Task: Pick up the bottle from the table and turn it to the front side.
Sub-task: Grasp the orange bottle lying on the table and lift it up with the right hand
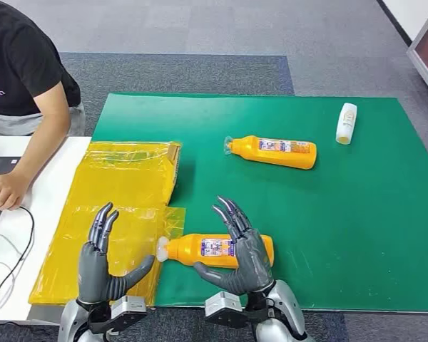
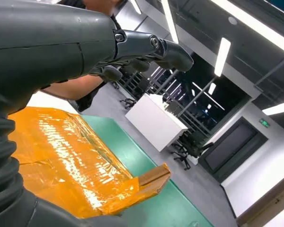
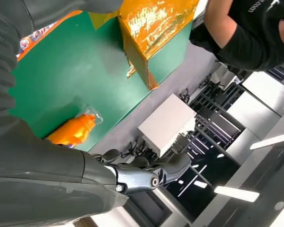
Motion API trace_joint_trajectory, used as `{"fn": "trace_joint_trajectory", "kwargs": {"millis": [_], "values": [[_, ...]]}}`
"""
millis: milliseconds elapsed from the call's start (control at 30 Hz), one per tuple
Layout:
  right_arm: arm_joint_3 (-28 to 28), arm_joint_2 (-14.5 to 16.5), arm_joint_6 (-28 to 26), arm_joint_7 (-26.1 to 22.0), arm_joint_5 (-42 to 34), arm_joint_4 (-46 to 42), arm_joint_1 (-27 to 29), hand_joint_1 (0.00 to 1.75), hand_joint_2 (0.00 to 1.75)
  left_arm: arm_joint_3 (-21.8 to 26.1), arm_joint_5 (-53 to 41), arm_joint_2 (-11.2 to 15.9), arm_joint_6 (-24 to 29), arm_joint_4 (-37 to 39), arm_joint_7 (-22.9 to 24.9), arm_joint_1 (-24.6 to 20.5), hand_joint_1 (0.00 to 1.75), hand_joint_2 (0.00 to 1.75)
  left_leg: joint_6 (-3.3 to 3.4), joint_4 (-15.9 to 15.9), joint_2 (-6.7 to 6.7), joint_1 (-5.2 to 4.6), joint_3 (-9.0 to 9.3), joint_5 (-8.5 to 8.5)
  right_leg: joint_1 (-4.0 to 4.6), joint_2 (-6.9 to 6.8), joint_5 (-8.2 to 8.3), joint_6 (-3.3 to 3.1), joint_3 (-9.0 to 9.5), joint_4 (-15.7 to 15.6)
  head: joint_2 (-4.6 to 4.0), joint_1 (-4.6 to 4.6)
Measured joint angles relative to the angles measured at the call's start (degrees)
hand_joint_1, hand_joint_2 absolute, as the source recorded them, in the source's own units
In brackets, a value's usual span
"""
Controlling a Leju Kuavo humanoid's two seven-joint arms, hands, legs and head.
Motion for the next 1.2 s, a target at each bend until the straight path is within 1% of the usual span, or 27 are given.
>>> {"fn": "trace_joint_trajectory", "kwargs": {"millis": [67,133,267,533,600,667,733,1067,1100,1133,1200], "values": [[0.1,-0.2,-0.1,0.9,1.8,0.3,-0.2,0.0,1.75,0.0,0.2,0.0,0.0,0.1,0.3,0.0,0.0,1.75,0.0,0.0,0.0,0.0,0.0,0.0,0.0,0.0,0.0,0.0,0.0,0.0,0.0,0.01],[0.3,-0.6,0.0,2.9,5.3,1.3,-0.6,0.0,1.75,0.0,0.9,0.0,0.0,0.2,0.8,-0.1,0.0,1.75,0.0,0.0,0.0,0.0,0.0,0.0,0.0,0.0,0.0,0.0,0.0,0.0,0.0,0.01],[1.4,-1.8,2.6,6.4,10.8,4.3,-2.1,0.0,1.75,-0.2,1.7,0.0,0.0,0.6,0.9,-0.6,0.0,1.75,0.0,0.0,0.0,0.0,0.0,0.0,0.0,0.0,0.01,0.01,0.0,0.0,0.0,0.02],[2.2,-2.3,4.1,6.5,9.7,8.0,-2.8,0.0,1.75,-0.3,4.7,0.0,0.0,0.8,0.8,-1.0,0.0,1.75,0.0,0.0,0.0,0.0,0.0,0.0,0.0,0.0,0.0,0.0,0.0,0.0,0.0,0.01],[2.3,-2.3,4.2,6.6,9.6,8.7,-3.0,0.0,1.75,-0.3,4.9,0.0,0.0,0.8,0.7,-1.0,0.11,1.75,0.0,0.0,0.0,0.0,0.0,0.0,0.0,0.0,0.0,0.0,0.0,0.0,0.0,0.01],[2.4,-2.4,4.3,6.9,9.9,9.3,-3.2,0.0,1.75,-0.3,5.1,0.0,0.0,0.9,0.5,-1.0,0.98,1.75,0.0,0.0,0.0,0.0,-0.01,0.0,0.0,0.0,0.0,0.0,0.0,0.0,0.0,0.01],[2.5,-2.5,4.6,7.3,10.2,10.0,-3.6,0.0,1.75,-0.3,5.1,0.0,0.0,0.9,0.5,-1.0,1.75,1.75,0.0,0.0,0.0,0.0,-0.01,0.0,0.0,0.0,0.0,0.0,0.0,0.0,0.0,0.01],[2.6,-2.5,8.0,9.0,9.2,11.8,-5.1,0.0,1.75,-0.3,5.4,0.0,-0.3,1.0,-0.2,-1.1,1.75,1.75,0.0,0.0,0.0,0.0,-0.01,0.01,0.0,0.0,0.01,0.0,0.0,0.0,0.0,0.01],[2.6,-2.5,8.9,9.7,7.9,11.9,-5.2,0.0,1.75,-0.3,6.4,0.0,-1.2,1.0,0.5,-1.1,1.75,1.75,0.0,0.0,0.0,0.0,0.0,0.01,0.0,0.0,0.01,0.0,0.0,0.0,0.0,0.01],[2.6,-2.6,10.8,11.0,5.2,12.0,-5.3,0.0,1.75,-0.3,8.6,0.0,-3.2,1.0,2.1,-1.1,1.75,1.75,0.0,0.0,0.0,0.0,0.0,0.01,0.0,0.0,0.01,0.0,0.0,0.0,0.0,0.01],[2.6,-2.6,14.5,13.6,-2.4,12.2,-5.4,0.0,1.75,-0.2,15.0,-0.1,-9.0,1.1,6.5,-1.0,1.75,1.75,0.0,0.0,0.0,0.0,-0.03,0.01,0.01,0.0,0.01,0.0,-0.03,0.0,0.0,0.03]]}}
